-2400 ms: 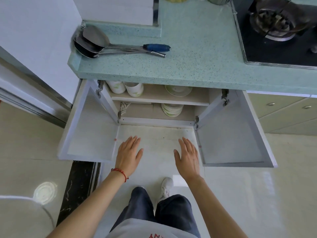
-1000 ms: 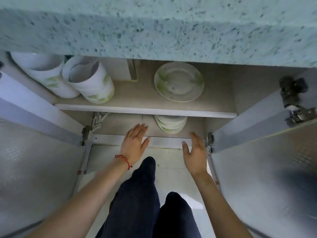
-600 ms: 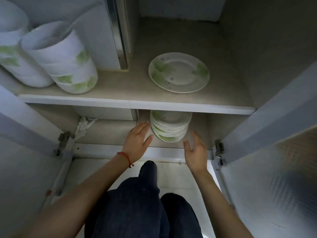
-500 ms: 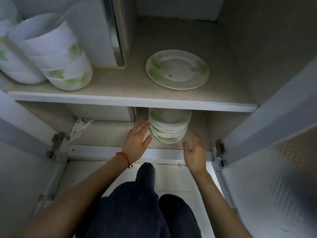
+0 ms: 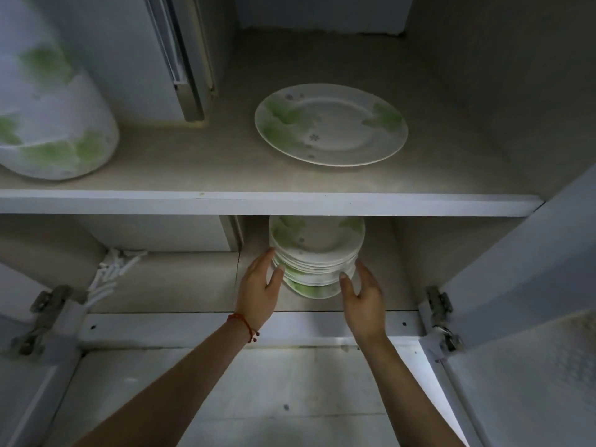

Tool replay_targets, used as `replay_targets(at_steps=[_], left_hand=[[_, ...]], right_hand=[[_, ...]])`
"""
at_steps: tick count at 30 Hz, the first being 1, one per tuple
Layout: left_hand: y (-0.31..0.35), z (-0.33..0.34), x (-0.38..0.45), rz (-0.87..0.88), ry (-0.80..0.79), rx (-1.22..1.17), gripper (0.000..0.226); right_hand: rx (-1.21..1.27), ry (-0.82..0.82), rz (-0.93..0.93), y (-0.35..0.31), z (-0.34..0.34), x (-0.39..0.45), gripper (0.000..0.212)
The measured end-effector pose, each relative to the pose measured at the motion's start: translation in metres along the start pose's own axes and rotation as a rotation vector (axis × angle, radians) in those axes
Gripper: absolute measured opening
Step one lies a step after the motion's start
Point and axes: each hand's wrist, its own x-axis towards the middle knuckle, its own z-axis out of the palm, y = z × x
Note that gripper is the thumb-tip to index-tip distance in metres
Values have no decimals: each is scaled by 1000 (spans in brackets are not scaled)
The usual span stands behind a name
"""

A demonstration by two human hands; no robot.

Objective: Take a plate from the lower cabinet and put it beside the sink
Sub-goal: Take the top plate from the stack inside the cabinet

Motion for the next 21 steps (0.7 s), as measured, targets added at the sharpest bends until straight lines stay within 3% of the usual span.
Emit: replay_targets(at_steps=[8, 12, 21], left_hand=[[-17, 24, 33, -98, 49, -256, 40], [-24, 37, 43, -54, 93, -229, 45], [-26, 51, 44, -120, 157, -350, 44]], right_hand=[[107, 144, 138, 18, 34, 33, 48], [104, 179, 154, 22, 43, 40, 70], [124, 209, 141, 33, 53, 51, 53]])
